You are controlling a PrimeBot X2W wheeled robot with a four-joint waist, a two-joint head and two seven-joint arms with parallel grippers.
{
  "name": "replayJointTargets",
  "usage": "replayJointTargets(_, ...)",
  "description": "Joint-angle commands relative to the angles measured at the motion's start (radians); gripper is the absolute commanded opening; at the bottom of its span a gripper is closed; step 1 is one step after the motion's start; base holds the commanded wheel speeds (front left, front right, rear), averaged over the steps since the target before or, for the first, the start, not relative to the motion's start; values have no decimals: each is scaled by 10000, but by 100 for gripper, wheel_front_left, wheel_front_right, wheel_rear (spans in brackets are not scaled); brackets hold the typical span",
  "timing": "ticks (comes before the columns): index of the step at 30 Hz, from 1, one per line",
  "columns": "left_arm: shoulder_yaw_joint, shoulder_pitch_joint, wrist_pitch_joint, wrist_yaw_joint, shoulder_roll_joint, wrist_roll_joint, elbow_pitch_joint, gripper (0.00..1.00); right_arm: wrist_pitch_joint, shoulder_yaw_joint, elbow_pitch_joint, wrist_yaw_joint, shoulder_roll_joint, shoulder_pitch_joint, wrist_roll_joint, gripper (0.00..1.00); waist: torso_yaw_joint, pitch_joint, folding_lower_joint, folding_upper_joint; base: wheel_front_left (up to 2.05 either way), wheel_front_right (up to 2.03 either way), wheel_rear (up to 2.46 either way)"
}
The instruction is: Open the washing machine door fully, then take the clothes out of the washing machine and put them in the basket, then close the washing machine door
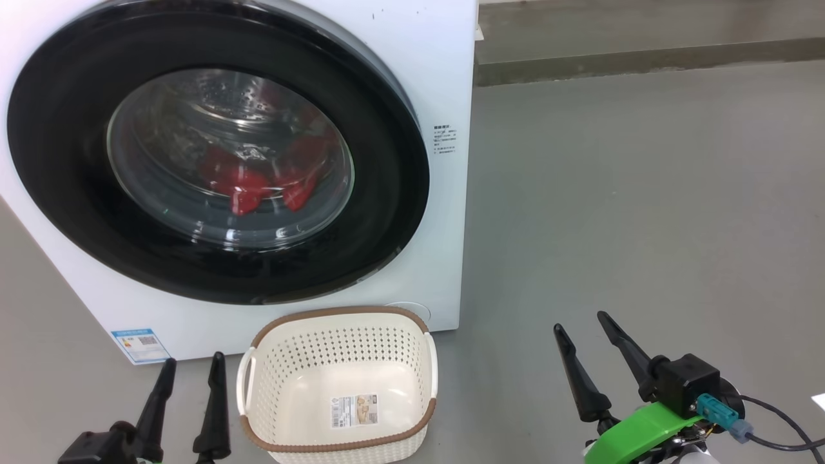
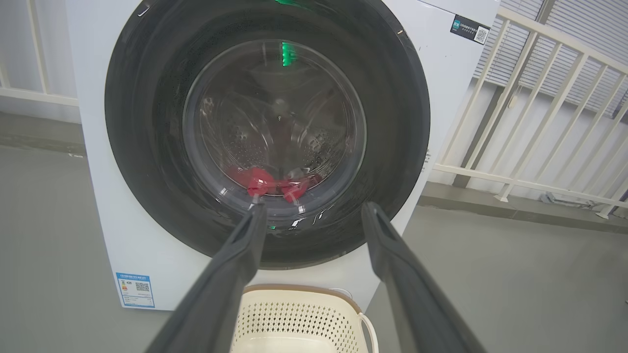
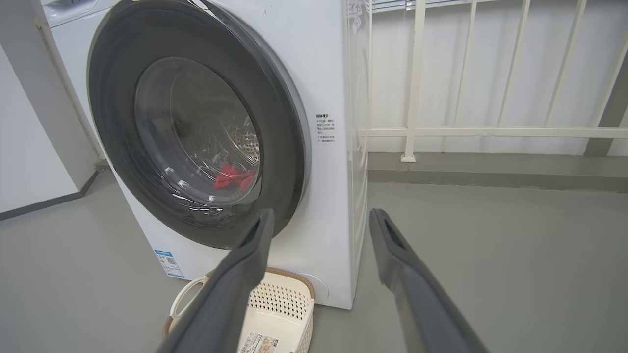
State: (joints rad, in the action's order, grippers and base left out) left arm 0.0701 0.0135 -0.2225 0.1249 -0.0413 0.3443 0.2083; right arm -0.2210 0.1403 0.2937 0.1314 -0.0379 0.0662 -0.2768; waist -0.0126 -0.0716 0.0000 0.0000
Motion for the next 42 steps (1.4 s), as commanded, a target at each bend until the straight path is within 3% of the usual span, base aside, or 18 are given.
replayJointTargets(1, 281, 167, -137, 53, -192, -325, -251, 100, -153, 246, -297, -7, -103, 437, 332, 100, 9, -8, 0, 0, 0, 0, 0)
replayJointTargets(10, 265, 166, -392, 58, -301, -1197, -262, 100, -408, 408, -362, -7, -124, 479, 1334, 100, 6, -63, 0, 0, 0, 0, 0)
replayJointTargets(26, 254, 196, -392, 58, -374, -1147, -176, 100, -408, 342, -321, -7, -124, 439, 1153, 100, -10, 3, 0, 0, 0, 0, 0)
replayJointTargets(27, 244, 196, -392, 58, -374, -1143, -169, 100, -408, 328, -310, -7, -124, 436, 1049, 93, -2, 4, 0, 0, 0, 0, 0)
replayJointTargets(28, 233, 197, -392, 58, -373, -1136, -163, 100, -408, 313, -304, -7, -124, 440, 961, 78, 9, 7, 0, 0, 0, 0, 0)
replayJointTargets(29, 219, 200, -392, 58, -371, -1126, -158, 100, -408, 310, -289, -7, -124, 447, 878, 55, 22, 13, 0, 0, 0, 0, 0)
replayJointTargets(33, 161, 235, -392, 58, -374, -1096, -144, 100, -408, 314, -219, -7, -124, 537, 600, 26, 78, 80, 0, 0, 0, 0, 0)
replayJointTargets(35, 144, 268, -392, 58, -374, -1048, -205, 100, -408, 389, -156, -7, -124, 615, 481, 0, 107, 143, 0, 0, 0, 0, 0)
replayJointTargets(42, 9, 370, -393, 58, -368, -872, -522, 100, -408, 512, 181, -7, -124, 1100, -586, 0, 299, 509, 0, 0, 0, 0, 0)
